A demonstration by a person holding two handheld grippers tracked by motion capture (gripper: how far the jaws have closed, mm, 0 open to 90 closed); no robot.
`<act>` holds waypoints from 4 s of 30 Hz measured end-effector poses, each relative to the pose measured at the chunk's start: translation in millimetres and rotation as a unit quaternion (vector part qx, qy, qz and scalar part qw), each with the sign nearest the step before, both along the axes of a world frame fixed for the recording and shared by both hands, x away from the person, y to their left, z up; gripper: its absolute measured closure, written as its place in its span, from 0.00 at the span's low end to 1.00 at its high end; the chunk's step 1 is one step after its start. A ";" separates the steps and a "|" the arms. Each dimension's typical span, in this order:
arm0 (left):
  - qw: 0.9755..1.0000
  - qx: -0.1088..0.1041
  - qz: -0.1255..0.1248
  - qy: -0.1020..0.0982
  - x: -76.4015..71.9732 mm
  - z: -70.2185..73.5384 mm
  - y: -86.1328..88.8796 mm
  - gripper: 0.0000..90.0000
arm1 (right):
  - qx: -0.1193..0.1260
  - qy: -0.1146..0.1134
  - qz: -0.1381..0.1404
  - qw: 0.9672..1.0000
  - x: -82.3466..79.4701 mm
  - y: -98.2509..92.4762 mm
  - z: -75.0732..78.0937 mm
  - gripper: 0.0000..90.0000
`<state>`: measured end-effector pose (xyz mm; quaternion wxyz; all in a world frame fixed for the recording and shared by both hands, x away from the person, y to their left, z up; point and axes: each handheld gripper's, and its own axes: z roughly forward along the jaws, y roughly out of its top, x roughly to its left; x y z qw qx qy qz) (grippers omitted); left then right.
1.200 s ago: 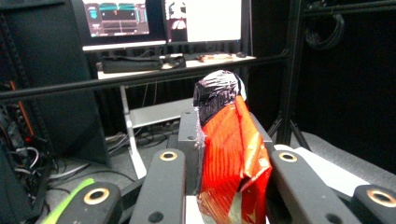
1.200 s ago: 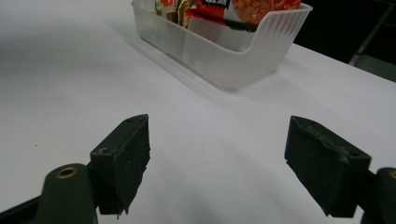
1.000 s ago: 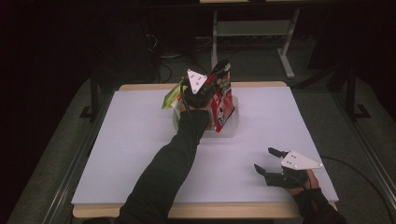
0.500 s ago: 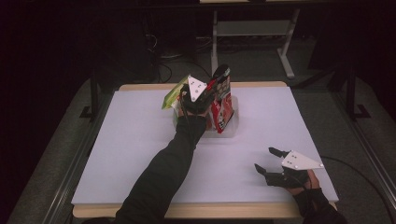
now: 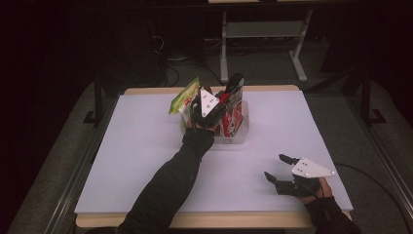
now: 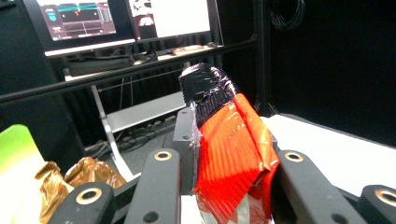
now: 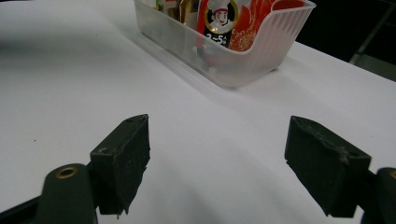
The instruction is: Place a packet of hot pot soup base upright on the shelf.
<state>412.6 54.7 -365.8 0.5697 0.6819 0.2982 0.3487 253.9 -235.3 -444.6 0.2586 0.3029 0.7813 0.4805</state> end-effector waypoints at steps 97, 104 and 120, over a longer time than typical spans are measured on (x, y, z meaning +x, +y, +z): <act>0.986 0.125 -0.106 0.033 -72.7 -15.9 104.6 0.32 | -0.029 0.011 -0.008 0.999 1.7 2.4 -2.4 0.32; 0.986 0.132 -0.095 0.040 -82.0 -23.8 125.6 0.30 | -0.030 0.010 -0.012 0.999 1.9 1.4 -1.9 0.33; 0.983 0.162 -0.055 0.068 -100.7 -50.8 177.4 0.30 | -0.031 0.001 -0.012 0.999 1.8 1.6 0.2 0.31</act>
